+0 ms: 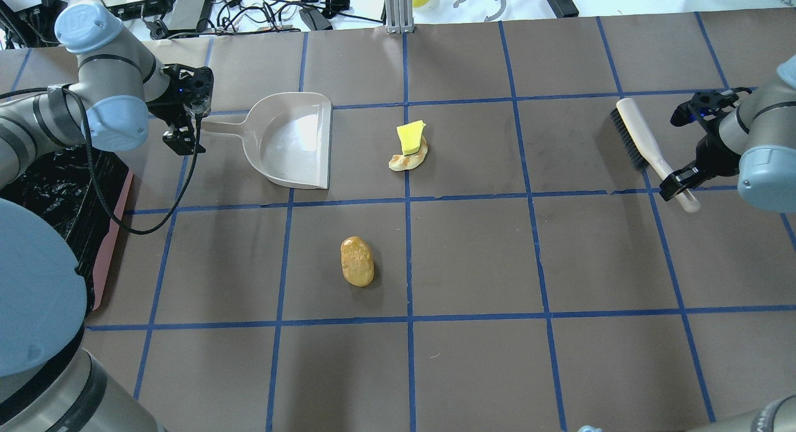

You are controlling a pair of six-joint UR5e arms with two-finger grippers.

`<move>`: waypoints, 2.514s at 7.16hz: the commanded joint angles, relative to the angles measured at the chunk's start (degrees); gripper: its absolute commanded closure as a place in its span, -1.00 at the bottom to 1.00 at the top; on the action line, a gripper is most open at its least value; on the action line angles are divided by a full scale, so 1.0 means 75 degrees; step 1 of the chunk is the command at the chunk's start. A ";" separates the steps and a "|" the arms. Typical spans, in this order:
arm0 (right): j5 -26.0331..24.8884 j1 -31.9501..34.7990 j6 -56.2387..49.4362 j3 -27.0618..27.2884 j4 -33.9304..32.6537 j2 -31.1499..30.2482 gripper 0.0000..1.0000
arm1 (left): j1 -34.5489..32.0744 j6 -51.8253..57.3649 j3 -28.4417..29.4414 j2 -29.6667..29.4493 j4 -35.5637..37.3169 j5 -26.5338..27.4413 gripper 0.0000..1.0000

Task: Sweep and dump trash into bin
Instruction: 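Close the left gripper on the dustpan handle while the right gripper grasps the brush handle, then lift the brush with the right gripper and carry it toward the sponge and peel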

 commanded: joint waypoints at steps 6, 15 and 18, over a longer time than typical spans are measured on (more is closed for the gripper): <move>0.0009 0.0244 0.0392 -0.0082 0.0076 -0.0290 0.87 | -0.0012 -0.0377 0.0049 -0.0030 0.0006 -0.0044 0.39; -0.0132 0.4613 0.7606 -0.0971 0.0873 -0.0480 0.83 | -0.0246 0.0209 0.0002 0.0099 0.0205 0.0413 1.00; 0.0207 0.5610 0.8921 -0.1136 0.0897 0.0280 0.83 | -0.0281 0.0197 0.0013 0.0076 0.0217 0.0413 1.00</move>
